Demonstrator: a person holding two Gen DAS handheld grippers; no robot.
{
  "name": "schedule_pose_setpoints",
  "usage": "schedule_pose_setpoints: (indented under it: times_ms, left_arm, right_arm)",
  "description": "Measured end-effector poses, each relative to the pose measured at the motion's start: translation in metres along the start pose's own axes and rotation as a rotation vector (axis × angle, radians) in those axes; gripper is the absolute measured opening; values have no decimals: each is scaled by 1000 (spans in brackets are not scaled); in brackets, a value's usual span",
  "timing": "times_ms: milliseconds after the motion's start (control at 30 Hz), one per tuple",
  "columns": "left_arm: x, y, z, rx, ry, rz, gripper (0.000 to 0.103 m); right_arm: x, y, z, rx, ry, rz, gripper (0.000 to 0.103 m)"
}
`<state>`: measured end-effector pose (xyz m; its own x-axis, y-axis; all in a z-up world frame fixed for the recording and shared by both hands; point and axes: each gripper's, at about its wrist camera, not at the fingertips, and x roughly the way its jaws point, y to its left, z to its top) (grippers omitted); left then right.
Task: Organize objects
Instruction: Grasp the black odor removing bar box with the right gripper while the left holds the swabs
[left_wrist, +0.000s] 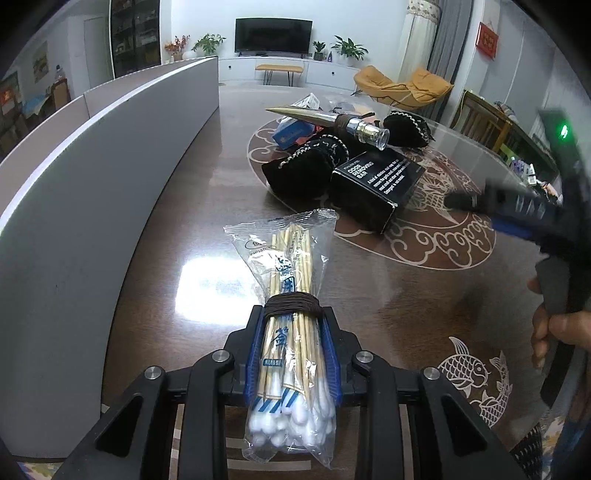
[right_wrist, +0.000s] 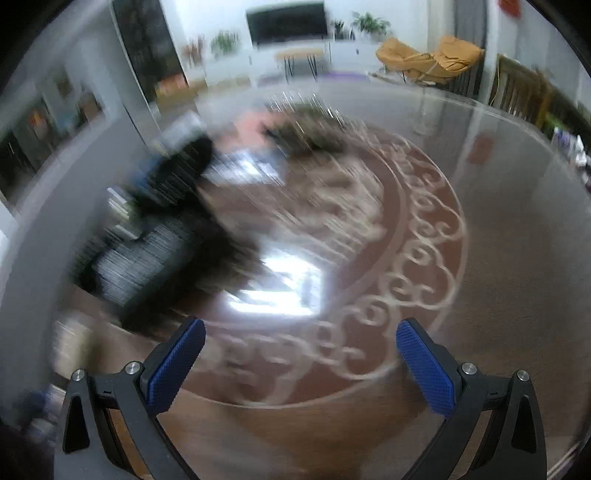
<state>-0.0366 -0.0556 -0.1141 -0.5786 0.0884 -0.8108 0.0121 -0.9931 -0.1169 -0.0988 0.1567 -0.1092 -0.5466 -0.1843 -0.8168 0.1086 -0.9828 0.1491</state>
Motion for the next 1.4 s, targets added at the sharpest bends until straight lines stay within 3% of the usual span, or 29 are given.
schedule_pose_setpoints:
  times_ms: [100,167,333,433,567,633,700,867,900,933,1000,1067,1200,1300,1400]
  left_arm:
    - [0,3,0,-18,-1,-15,29]
    - [0,3,0,-21,-2,-19,29]
    - [-1,2,1,-15,-4,-18,29]
    - [-1,-2,0,3,-6,-5,29]
    - [-1,-4,-1,14,-16,3,29]
    - [-1,-6,-1,19,-17,11,29]
    - [-1,-6,-1,14,-15,11,29]
    - [-1,-5,-1,19,-12,14,30]
    - [-1,-5,-1,23,-10,15,30]
    - [-1,-6,-1,29,-4,17,32]
    - [-1,-9,-2,47,6,25,43]
    - [0,-12,-4,66,19,50,69]
    - [0,-15,-11,86,20,81,78]
    - [1,-13,-11,81,39,86,92]
    - [0,-6,-12,75,61,90,99]
  right_arm:
    - [-1,31,8,-25,-23,32,103]
    - [19,46,18,-12,23,7,103]
    - [67,71,46,113,113,48,103]
    - [76,81,50,83,137,-2,101]
    - [61,70,27,4,113,26,93]
    - [48,56,13,-31,103,21,77]
    - [37,45,-4,-102,91,-18,68]
    - [10,12,-36,-212,66,-29,70]
    - [6,9,-39,-222,72,-23,78]
    - [5,6,-40,-229,85,-17,93]
    - [6,0,-45,-240,115,-21,103]
    - [5,-2,-47,-258,105,-20,103]
    - [1,-5,-49,-263,104,-14,103]
    - [0,-8,-50,-265,87,-16,103]
    - [6,-9,-42,-292,150,-1,103]
